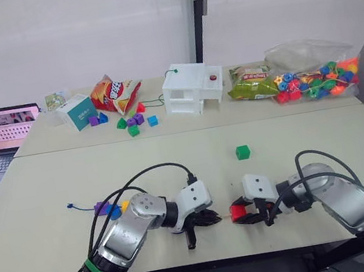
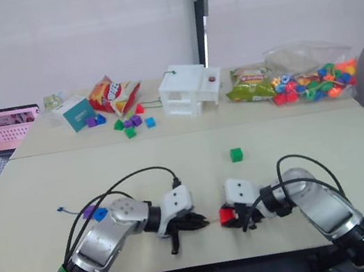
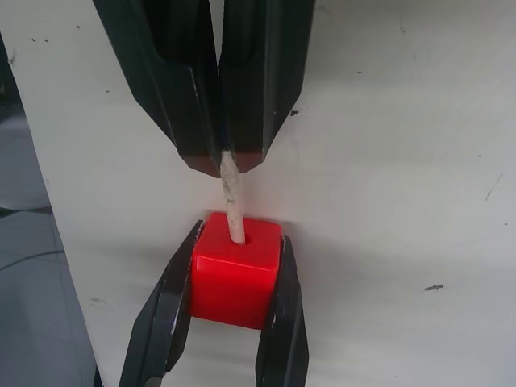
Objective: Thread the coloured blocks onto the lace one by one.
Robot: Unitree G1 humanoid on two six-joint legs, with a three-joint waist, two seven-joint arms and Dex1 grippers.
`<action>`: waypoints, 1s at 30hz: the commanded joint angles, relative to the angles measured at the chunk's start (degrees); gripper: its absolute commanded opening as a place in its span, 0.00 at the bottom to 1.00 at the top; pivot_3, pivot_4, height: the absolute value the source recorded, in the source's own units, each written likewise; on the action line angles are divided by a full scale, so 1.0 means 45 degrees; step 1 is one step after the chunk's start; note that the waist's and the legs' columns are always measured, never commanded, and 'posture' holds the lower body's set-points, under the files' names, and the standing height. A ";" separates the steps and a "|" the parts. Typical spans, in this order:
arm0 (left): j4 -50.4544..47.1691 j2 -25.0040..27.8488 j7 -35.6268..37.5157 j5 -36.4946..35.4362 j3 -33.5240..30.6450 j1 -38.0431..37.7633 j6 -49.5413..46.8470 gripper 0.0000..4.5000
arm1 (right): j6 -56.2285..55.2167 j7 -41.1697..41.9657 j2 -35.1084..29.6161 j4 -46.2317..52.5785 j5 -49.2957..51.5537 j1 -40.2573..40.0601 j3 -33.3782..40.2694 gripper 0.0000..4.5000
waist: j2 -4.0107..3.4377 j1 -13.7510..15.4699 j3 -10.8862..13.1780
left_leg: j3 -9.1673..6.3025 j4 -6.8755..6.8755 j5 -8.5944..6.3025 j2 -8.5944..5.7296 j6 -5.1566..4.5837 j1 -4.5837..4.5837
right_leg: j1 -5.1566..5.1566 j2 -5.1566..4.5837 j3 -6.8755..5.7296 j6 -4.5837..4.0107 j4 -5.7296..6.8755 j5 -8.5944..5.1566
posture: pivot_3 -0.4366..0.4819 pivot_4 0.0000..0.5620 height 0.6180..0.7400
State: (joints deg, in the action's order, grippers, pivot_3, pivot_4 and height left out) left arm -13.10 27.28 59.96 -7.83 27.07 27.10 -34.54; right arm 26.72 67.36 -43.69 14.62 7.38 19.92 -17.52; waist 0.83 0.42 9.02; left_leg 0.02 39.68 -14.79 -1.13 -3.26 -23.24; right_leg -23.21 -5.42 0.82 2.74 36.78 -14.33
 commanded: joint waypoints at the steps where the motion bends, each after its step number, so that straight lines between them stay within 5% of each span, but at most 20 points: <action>1: -0.0515 -0.0241 0.0378 -0.0425 0.0111 0.0034 0.0756 0.00 | 0.0227 -0.0259 0.0041 0.0129 -0.0252 -0.0128 -0.0367 0.26 | 0.0000 0.0005 0.0000 | -0.0001 0.0000 0.0000 0.0000 0.0000 0.0000 | 0.0000 -0.0001 0.0000 0.0000 0.0001 0.0000 | 0.48 0.27 1.00; 10: -0.0333 -0.0429 0.0142 -0.0330 0.0126 0.0056 0.1067 0.00 | 0.0220 -0.0307 -0.0004 0.0283 -0.0270 -0.0260 -0.0407 0.26 | 0.0000 0.0031 0.0000 | 0.0001 0.0001 0.0000 -0.0001 0.0000 -0.0001 | 0.0002 -0.0003 0.0000 0.0000 0.0001 0.0000 | 0.48 0.27 1.00; 11: -0.0341 -0.0459 0.0136 -0.0368 0.0103 0.0056 0.1044 0.15 | 0.0210 -0.0306 -0.0013 0.0271 -0.0269 -0.0254 -0.0410 0.26 | 0.0000 0.0036 0.0000 | 0.0000 0.0002 0.0000 -0.0001 0.0000 0.0000 | 0.0002 -0.0003 0.0000 0.0000 0.0001 0.0000 | 0.48 0.27 1.00; 17: -0.0432 -0.0333 0.0180 -0.0406 0.0042 0.0091 0.0921 0.57 | 0.0189 -0.0349 -0.0092 0.0286 -0.0224 -0.0274 -0.0432 0.26 | -0.0001 -0.0020 -0.0001 | 0.0000 -0.0005 0.0000 0.0003 0.0001 0.0012 | 0.0006 0.0002 0.0006 -0.0003 0.0005 -0.0001 | 0.48 0.27 1.00; 30: -0.0388 0.0902 0.0494 -0.0508 -0.0676 -0.0080 0.1250 0.57 | 0.0228 -0.0492 -0.0009 0.0244 -0.0210 -0.0230 -0.0478 0.26 | 0.0000 -0.0016 -0.0001 | 0.0001 -0.0002 0.0000 0.0003 0.0001 0.0014 | 0.0008 0.0003 0.0002 -0.0003 0.0006 -0.0001 | 0.48 0.27 1.00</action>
State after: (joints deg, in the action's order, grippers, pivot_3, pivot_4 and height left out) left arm -13.03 31.01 61.52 -9.19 25.25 26.96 -30.11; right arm 26.93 65.64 -43.99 15.70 7.35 19.46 -17.96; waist 0.83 0.34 9.01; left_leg 0.02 39.67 -14.79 -1.12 -3.26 -23.18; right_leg -23.17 -5.41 0.83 2.73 36.81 -14.34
